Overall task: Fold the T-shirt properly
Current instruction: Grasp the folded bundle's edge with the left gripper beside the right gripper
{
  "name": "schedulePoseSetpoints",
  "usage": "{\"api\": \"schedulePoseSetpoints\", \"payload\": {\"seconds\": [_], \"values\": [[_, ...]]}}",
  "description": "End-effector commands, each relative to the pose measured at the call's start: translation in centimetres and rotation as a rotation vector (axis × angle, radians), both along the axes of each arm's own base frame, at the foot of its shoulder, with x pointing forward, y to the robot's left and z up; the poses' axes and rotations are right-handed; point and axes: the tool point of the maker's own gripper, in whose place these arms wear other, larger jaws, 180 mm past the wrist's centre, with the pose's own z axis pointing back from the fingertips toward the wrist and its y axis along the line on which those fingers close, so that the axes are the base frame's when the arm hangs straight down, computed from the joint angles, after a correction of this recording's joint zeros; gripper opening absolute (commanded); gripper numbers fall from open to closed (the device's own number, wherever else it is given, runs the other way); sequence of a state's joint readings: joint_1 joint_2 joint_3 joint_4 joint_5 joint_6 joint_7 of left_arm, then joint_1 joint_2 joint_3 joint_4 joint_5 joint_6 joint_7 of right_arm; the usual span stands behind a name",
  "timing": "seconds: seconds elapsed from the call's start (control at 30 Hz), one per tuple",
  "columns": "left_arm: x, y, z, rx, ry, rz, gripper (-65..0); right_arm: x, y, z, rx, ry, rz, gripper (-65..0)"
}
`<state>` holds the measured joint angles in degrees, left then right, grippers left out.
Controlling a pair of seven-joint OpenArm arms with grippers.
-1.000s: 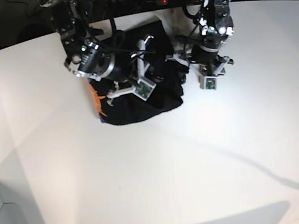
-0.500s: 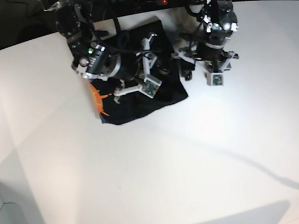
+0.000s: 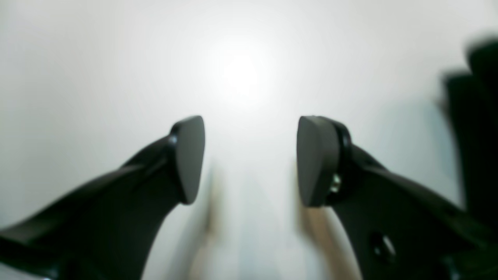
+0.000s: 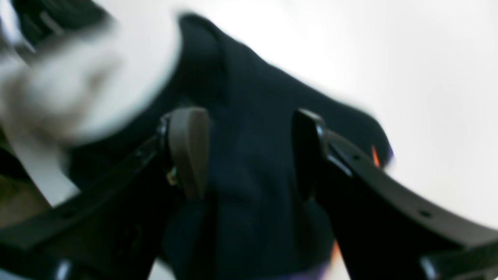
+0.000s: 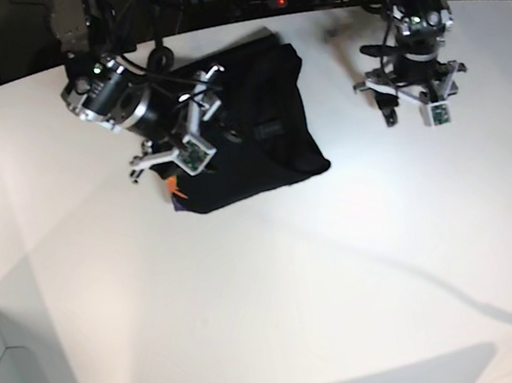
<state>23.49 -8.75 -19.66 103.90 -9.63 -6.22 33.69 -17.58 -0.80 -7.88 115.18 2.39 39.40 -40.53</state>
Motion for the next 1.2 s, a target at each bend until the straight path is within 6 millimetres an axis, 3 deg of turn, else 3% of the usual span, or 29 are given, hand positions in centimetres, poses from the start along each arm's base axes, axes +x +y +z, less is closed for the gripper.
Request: {"api": "schedulePoseSetpoints", "payload": {"seconds": [0.0, 0.17, 0.3, 0.5, 0.7, 0.93, 1.17], "values": [[0.3, 1.0, 1.2, 0.02, -0.041, 0.015, -28.7, -0.1, 0.9, 1.2, 0.055, -0.029, 0.014, -30.3], [-0.1, 4.2, 2.2, 0.06, -0.058, 0.093, -28.7, -1.1, 1.1, 0.4, 0.056, 0.006, 0.018, -30.3], [-0.6, 5.8, 2.7, 0.078, -0.066, 0.134, -28.7, -0.6, 0.3, 0.4, 0.044, -0.003, -0.002, -30.0], [-1.1, 5.6, 2.7, 0.048, -0.069, 0.139, -28.7, 1.0, -3.0, 0.6, 0.016, -0.028, -0.097, -30.2], [-2.2, 1.2, 4.1, -0.214, -0.129, 0.103, -23.9, 1.3, -3.6, 1.0, 0.041, -0.058, -0.122, -29.9], [-4.4, -9.1, 2.2, -0.526, -0.028, -0.045, -22.7, 1.3, -3.5, 1.0, 0.042, -0.056, -0.119, -29.8], [-5.1, -13.2, 1.7, -0.595, 0.014, -0.129, -22.7, 1.2, -3.5, 0.9, 0.041, -0.054, -0.119, -29.8]]}}
